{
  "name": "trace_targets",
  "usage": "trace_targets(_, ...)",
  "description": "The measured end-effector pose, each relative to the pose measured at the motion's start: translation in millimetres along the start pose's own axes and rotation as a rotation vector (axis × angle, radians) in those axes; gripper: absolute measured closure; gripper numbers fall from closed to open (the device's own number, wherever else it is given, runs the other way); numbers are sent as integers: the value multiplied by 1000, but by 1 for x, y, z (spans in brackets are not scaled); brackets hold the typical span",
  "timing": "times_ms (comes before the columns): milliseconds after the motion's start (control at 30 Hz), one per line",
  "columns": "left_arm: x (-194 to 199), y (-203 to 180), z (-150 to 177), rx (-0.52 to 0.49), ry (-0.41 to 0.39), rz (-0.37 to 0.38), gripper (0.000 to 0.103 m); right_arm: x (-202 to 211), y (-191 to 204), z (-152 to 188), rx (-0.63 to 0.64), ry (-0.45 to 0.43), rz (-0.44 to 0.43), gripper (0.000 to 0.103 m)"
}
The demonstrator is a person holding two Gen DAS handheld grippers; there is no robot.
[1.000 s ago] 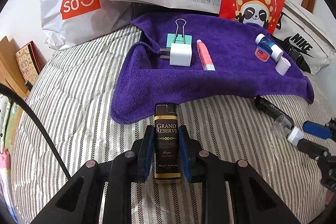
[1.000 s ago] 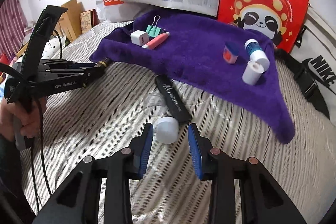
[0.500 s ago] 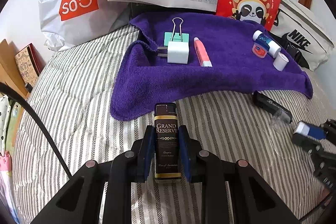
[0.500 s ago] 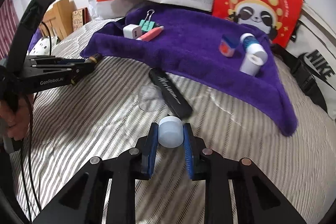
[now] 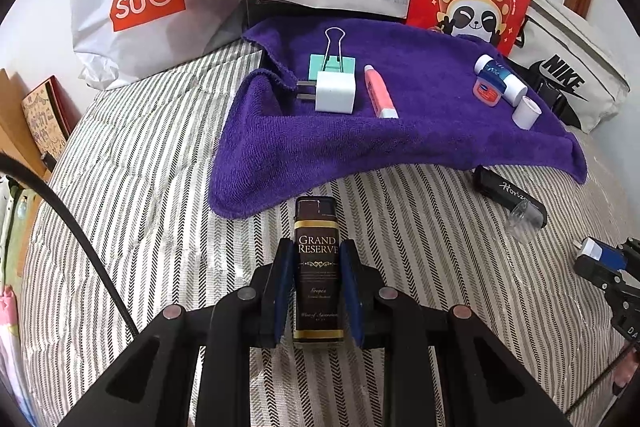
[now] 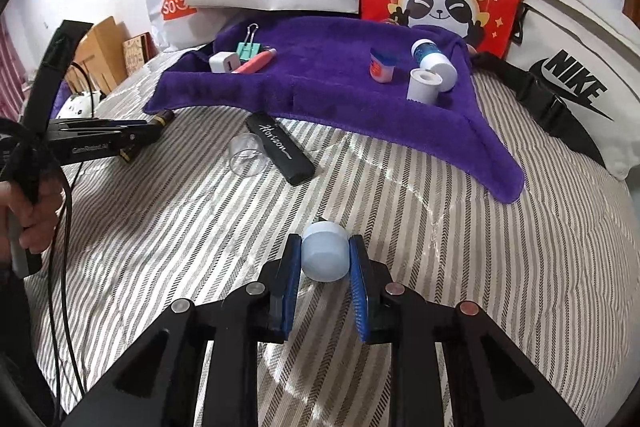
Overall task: Organize rigid objects
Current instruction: 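Carry the white-capped bottle onto the towel beside the tape roll and open the right gripper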
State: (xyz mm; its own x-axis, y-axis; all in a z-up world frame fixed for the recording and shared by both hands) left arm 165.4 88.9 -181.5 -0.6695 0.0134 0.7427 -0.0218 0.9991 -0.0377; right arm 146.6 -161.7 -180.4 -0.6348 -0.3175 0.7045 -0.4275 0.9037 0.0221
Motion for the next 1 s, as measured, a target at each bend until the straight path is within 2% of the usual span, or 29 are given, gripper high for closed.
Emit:
trace_targets(267, 2, 1, -1, 16, 15, 4, 81, -2, -5, -2, -27, -1, -25, 80)
trace_targets(600, 18, 3, -10, 59, -6, 45, 81, 16, -25, -28, -30, -51, -3, 80)
trace_targets(833, 26, -3, -32, 39, -26, 56, 81, 20, -32, -59, -26, -84, 6, 80)
trace_targets(1000, 25, -9, -57, 26, -43, 62, 81, 17, -32, -94, 13, -106, 19, 80)
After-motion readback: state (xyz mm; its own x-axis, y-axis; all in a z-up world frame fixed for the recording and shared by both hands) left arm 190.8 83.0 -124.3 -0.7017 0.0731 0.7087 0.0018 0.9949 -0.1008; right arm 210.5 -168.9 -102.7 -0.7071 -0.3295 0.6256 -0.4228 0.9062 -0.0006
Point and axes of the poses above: each gripper's, at about its wrist camera, not at the fingertips, and x roughly against the way its jaws point, y to its left, z to its underside, the point moved 5 cm from there along -x, roughly the way its jaws point, and after that the axes turned 8 degrees about -y, right-handed, at the moved point
